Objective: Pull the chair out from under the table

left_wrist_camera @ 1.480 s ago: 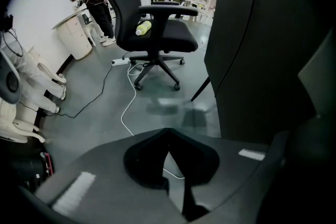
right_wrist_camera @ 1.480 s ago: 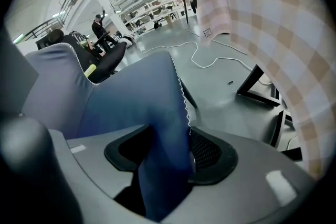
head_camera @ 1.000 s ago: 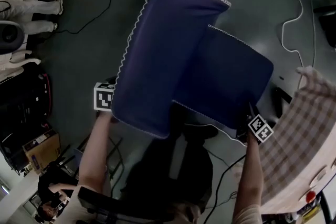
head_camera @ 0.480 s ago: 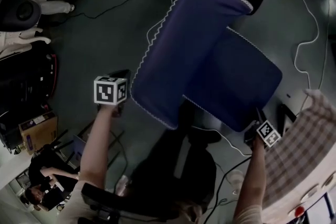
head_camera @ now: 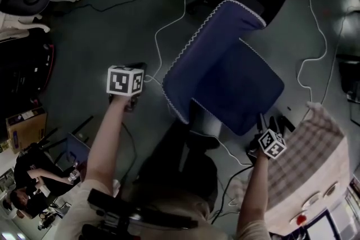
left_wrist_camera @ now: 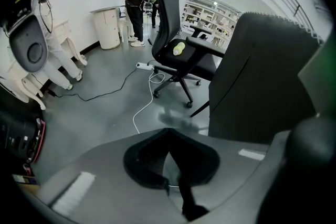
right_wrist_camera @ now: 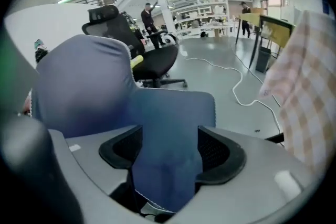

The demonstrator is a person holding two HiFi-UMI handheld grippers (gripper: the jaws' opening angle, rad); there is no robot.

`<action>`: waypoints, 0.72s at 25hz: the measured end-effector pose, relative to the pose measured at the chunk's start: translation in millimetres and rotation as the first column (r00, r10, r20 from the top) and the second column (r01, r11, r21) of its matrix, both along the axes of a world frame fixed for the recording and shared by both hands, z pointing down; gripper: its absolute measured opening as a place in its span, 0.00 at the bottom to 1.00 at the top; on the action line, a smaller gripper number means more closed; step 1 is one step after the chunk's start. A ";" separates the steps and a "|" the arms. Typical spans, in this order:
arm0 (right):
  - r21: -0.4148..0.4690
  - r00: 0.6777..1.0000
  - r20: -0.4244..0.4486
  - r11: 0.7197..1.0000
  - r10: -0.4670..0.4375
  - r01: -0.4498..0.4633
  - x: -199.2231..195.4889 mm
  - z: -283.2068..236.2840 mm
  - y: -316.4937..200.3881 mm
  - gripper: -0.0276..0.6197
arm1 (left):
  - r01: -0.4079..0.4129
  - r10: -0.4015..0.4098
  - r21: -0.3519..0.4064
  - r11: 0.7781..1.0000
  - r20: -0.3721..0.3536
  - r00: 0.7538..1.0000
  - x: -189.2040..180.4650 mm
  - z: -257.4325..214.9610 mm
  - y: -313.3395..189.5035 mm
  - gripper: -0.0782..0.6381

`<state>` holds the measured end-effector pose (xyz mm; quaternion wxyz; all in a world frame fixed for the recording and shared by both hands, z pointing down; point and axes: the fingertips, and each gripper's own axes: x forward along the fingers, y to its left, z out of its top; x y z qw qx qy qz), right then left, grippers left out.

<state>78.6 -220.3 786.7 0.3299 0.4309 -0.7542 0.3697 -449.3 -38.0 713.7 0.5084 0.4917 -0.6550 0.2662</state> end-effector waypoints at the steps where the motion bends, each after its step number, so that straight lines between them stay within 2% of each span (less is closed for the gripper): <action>1: 0.014 0.999 0.021 0.999 -0.040 0.040 -22.0 -14.7 0.2 0.56 | 0.005 -0.005 0.005 1.000 -0.006 1.000 0.7 -5.3 -1.2 0.11; 2: 0.028 0.996 0.046 0.996 -0.082 0.080 -46.5 -30.0 1.4 0.54 | 0.011 -0.011 0.013 1.000 -0.014 1.000 1.6 -10.6 -3.3 0.11; 3: 0.041 0.990 0.071 0.992 -0.123 0.121 -71.2 -45.8 4.1 0.46 | 0.018 -0.017 0.021 1.000 -0.028 0.999 3.6 -14.9 -5.6 0.11; 5: 0.064 0.973 0.119 0.979 -0.199 0.193 -116.5 -75.6 14.8 0.24 | 0.031 -0.029 0.032 0.999 -0.061 0.998 9.6 -20.5 -7.6 0.11; 6: 0.067 0.961 0.150 0.972 -0.232 0.224 -137.7 -89.7 22.4 0.10 | 0.039 -0.037 0.033 0.999 -0.075 0.997 11.3 -23.5 -6.9 0.11; 7: 0.065 0.947 0.186 0.965 -0.261 0.254 -158.4 -103.7 30.3 0.06 | 0.047 -0.044 0.035 0.998 -0.085 0.995 11.4 -27.8 -6.2 0.11; 9: 0.060 0.918 0.251 0.951 -0.307 0.302 -196.1 -132.0 41.8 0.06 | 0.059 -0.055 0.047 0.997 -0.095 0.994 8.5 -40.7 -8.7 0.11; 12: 0.067 0.889 0.288 0.933 -0.357 0.354 -237.7 -166.1 51.8 0.06 | 0.067 -0.058 0.077 0.995 -0.109 0.992 2.1 -61.8 -19.5 0.11; 18: 0.028 0.859 0.318 0.909 -0.402 0.416 -270.0 -199.8 69.7 0.06 | 0.067 -0.054 0.093 0.993 -0.139 0.989 -1.0 -75.8 -39.2 0.11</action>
